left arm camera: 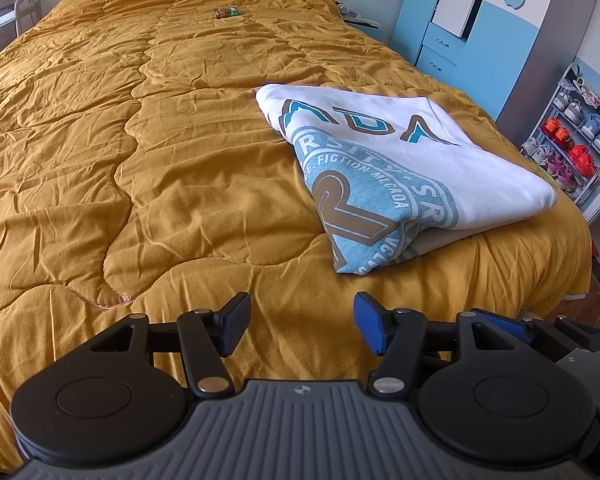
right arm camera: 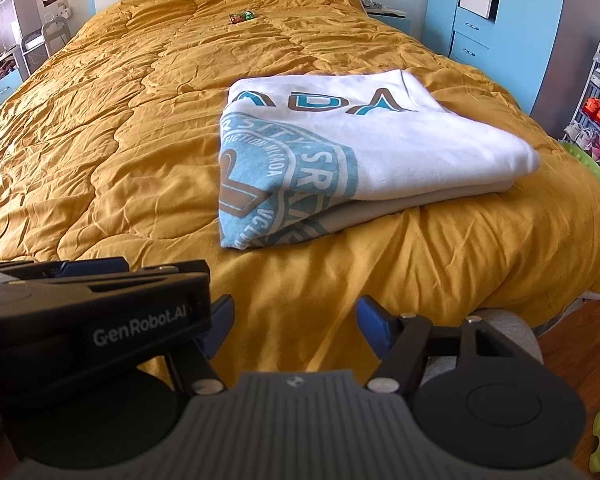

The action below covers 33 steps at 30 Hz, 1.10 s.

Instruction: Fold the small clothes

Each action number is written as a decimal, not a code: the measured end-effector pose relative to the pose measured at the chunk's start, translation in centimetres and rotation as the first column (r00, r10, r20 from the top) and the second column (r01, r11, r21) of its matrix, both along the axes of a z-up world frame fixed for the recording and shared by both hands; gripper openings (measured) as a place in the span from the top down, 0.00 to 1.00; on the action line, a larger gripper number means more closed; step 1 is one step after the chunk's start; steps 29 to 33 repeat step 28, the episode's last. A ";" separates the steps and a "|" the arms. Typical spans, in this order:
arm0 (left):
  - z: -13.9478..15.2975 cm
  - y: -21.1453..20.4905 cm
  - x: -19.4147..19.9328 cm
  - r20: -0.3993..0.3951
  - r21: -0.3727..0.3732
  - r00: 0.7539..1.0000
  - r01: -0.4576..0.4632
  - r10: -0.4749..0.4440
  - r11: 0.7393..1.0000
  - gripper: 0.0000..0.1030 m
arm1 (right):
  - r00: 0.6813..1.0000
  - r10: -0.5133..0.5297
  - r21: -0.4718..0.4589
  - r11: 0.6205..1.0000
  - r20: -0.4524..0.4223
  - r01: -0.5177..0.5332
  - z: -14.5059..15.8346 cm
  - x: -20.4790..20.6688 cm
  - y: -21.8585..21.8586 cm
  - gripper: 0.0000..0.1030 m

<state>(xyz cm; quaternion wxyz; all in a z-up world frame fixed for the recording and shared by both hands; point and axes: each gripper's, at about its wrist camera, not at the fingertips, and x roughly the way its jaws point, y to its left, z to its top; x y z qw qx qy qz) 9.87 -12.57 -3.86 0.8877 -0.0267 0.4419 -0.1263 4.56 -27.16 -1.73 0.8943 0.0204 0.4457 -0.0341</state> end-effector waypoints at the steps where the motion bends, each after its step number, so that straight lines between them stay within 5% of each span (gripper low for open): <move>1: 0.0 0.0 0.0 0.000 0.000 1.000 0.001 -0.001 1.000 0.33 | 1.000 0.001 -0.001 1.000 0.000 -0.001 0.0 0.0 0.0 0.38; 33: -0.2 0.4 0.3 -0.005 0.001 1.000 0.006 -0.006 1.000 0.35 | 1.000 0.013 0.025 1.000 0.001 -0.013 -0.4 0.4 0.2 0.38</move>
